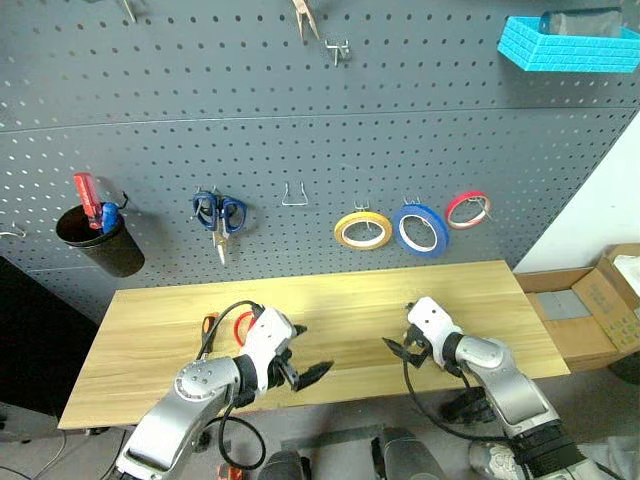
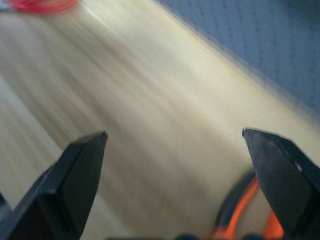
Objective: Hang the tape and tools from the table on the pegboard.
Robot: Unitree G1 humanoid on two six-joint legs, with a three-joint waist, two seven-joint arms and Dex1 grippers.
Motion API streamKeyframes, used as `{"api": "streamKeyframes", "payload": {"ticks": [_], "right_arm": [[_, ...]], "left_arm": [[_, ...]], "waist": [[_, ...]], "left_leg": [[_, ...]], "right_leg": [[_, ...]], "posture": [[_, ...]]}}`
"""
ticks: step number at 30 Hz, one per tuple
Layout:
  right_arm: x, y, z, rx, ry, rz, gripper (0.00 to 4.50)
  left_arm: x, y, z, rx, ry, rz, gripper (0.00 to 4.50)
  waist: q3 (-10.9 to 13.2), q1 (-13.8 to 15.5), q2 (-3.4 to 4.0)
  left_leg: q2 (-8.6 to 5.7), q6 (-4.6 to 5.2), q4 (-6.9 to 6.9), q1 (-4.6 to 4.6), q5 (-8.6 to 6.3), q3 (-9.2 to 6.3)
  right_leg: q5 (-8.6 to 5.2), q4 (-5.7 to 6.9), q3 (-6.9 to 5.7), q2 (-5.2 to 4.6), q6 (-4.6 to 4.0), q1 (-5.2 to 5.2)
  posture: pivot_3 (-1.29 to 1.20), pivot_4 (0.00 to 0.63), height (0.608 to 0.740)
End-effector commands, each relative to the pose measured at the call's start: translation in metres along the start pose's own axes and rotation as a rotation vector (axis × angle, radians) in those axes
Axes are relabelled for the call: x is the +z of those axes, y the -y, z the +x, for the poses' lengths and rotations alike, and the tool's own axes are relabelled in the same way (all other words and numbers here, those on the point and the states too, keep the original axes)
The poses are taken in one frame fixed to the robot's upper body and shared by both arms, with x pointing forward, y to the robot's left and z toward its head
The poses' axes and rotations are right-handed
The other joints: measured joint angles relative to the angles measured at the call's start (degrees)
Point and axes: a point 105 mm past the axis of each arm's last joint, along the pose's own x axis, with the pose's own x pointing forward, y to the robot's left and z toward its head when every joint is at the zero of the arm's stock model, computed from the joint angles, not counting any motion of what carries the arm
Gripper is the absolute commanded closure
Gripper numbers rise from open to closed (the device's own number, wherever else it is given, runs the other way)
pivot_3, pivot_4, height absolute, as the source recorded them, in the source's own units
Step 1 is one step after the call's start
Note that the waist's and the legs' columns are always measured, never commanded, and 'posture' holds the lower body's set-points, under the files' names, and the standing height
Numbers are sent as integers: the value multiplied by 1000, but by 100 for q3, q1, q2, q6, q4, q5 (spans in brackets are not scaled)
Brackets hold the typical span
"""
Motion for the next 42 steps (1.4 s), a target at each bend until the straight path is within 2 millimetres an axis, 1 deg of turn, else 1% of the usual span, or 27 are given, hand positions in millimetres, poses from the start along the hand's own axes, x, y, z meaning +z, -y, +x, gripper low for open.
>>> {"api": "streamKeyframes", "payload": {"ticks": [1, 2, 3, 5, 9, 11, 15, 21, 22, 28, 33, 36, 40, 41, 42], "right_arm": [[12, 30, -2, -153, -87, 241, 24], [14, 36, -1, -179, -106, 273, 24], [16, 43, 0, -205, -120, 274, 24], [20, 52, 2, -234, -135, 273, 24], [20, 66, 5, -278, -180, 297, 24], [18, 68, 7, -274, -201, 293, 24], [7, 65, 11, -257, -259, 379, 24], [-3, 62, 17, -243, -314, 436, 24], [-3, 63, 19, -240, -316, 437, 24], [-8, 72, 28, -248, -339, 436, 24], [-11, 78, 32, -244, -355, 423, 24], [-10, 80, 33, -233, -352, 388, 570], [-8, 81, 33, -219, -351, 380, 1809], [-8, 82, 32, -218, -351, 384, 1907], [-8, 83, 31, -218, -351, 388, 1910]], "left_arm": [[4, -1, 8, -56, -8, 185, 0], [8, -5, 11, -54, 6, 189, 0], [13, -7, 14, -50, 28, 186, 0], [20, -10, 18, -48, 52, 183, 0], [21, -10, 19, -59, 56, 189, 0], [21, -9, 17, -62, 55, 183, 0], [20, -9, 12, -52, 51, 162, 0], [17, -5, 8, -43, 44, 144, 0], [17, -4, 8, -42, 42, 140, 0], [20, 0, 8, -60, 44, 133, 0], [21, 5, 7, -99, 36, 144, 0], [21, 5, 7, -111, 32, 148, 0], [21, 4, 9, -125, 32, 137, 0], [22, 3, 10, -127, 35, 132, 0], [23, 3, 11, -129, 36, 130, 0]], "waist": [[22, 4, 16], [39, 2, 22], [52, 4, 25], [92, 16, 22], [130, -38, 32], [142, -89, 37], [176, -155, 44], [292, -131, 39], [305, -133, 37], [443, -118, 30], [489, -108, 21], [499, -105, 18], [501, -108, 18], [501, -106, 18], [500, -105, 18]], "left_leg": [[-1, -1, 1, 3, 4, 0], [-2, 1, 2, 6, 7, 2], [-2, 3, 3, 4, 9, 2], [-3, 4, 3, 0, 9, -1], [0, 10, -6, -19, 5, -10], [3, 26, -8, -55, -5, -14], [0, 30, -9, -131, -8, -17], [-8, 30, -6, -134, -7, -24], [-9, 30, -4, -131, -7, -24], [-10, 30, -2, -130, -7, -30], [-8, 30, -2, -134, -7, -34], [-8, 30, -2, -134, -7, -33], [-8, 30, -3, -134, -7, -34], [-7, 30, -2, -134, -7, -34], [-7, 30, -2, -134, -7, -35]], "right_leg": [[1, 1, 1, 0, 0, 4], [4, 1, 1, 1, -2, 4], [6, 0, 1, 1, 0, 3], [7, -2, -5, 1, 2, 4], [4, -7, -14, 1, -3, -13], [0, -10, -15, -2, -3, -47], [-1, -9, -19, -44, -2, -116], [0, -6, -34, -59, -2, -111], [0, -4, -39, -59, -1, -107], [0, -3, -46, -59, -1, -104], [0, -10, -50, -61, -1, -103], [0, -12, -50, -63, -1, -103], [0, -12, -50, -63, -1, -103], [0, -12, -50, -63, -1, -103], [0, -12, -50, -63, -1, -103]], "posture": [[-136, 157, 740], [-136, 157, 740], [-140, 170, 740], [-140, 170, 740], [-140, 188, 740], [-129, 199, 740], [-115, 212, 740], [-91, 228, 740], [-81, 241, 740], [-61, 261, 740], [-54, 274, 740], [-57, 271, 740], [-64, 260, 740], [-66, 255, 740], [-68, 248, 740]]}}
